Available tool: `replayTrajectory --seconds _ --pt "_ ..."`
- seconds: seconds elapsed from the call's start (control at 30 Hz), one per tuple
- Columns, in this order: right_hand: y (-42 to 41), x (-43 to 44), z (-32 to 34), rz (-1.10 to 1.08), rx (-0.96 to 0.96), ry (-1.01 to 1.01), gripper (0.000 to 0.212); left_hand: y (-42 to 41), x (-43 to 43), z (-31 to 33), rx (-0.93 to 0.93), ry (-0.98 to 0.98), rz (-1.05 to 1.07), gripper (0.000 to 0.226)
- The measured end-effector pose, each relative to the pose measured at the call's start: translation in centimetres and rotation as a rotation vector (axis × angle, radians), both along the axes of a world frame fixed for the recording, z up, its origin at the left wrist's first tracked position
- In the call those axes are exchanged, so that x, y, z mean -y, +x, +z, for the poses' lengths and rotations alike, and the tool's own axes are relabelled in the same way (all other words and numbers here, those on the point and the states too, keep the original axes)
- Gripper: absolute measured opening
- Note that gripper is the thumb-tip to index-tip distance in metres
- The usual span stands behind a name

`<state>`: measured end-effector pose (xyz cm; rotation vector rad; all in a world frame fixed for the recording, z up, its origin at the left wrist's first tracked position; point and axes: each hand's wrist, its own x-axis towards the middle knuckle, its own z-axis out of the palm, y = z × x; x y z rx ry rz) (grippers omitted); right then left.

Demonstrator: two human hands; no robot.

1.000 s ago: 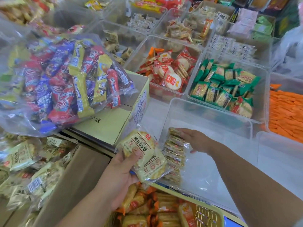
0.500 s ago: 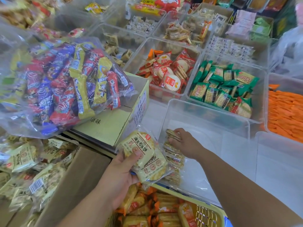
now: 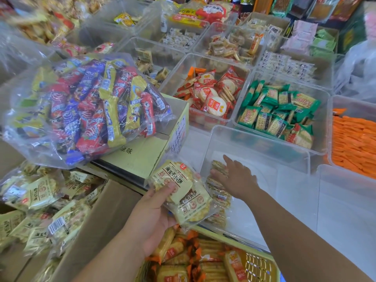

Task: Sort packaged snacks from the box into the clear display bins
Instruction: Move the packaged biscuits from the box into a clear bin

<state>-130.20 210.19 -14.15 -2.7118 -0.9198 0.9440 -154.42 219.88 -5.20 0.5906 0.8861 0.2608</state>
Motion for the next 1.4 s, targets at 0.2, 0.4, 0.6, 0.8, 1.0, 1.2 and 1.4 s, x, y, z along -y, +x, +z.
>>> replayTrajectory --seconds 0.2,0.4,0.6,0.8,1.0,1.2,1.4 --pt "-5.5 2.1 7.8 -0.132 -0.166 0.691 0.06 0.0 0.1 1.3 0.01 0.082 -0.035 0.04" --pt "-8.9 4.6 11.9 -0.003 -0.356 0.885 0.07 0.1 1.1 2.7 -0.021 0.128 -0.168 0.047" --pt "-8.3 6.5 12.9 0.397 -0.275 0.846 0.09 -0.5 0.5 3.6 -0.05 0.078 -0.362 0.054" --pt "-8.6 6.6 12.6 0.365 -0.233 0.901 0.07 -0.1 1.0 4.2 -0.013 0.071 -0.504 0.08" --pt "-8.9 7.1 11.2 -0.103 -0.251 1.075 0.049 -0.3 1.1 3.4 0.094 0.033 -0.49 0.09" --pt "-5.7 7.2 8.4 -0.845 -0.854 1.171 0.024 0.0 0.7 1.6 -0.053 0.159 -0.316 0.053" --pt "-0.8 7.6 6.4 -0.712 -0.768 0.912 0.047 0.6 0.0 0.2 -0.087 0.249 -0.122 0.07"
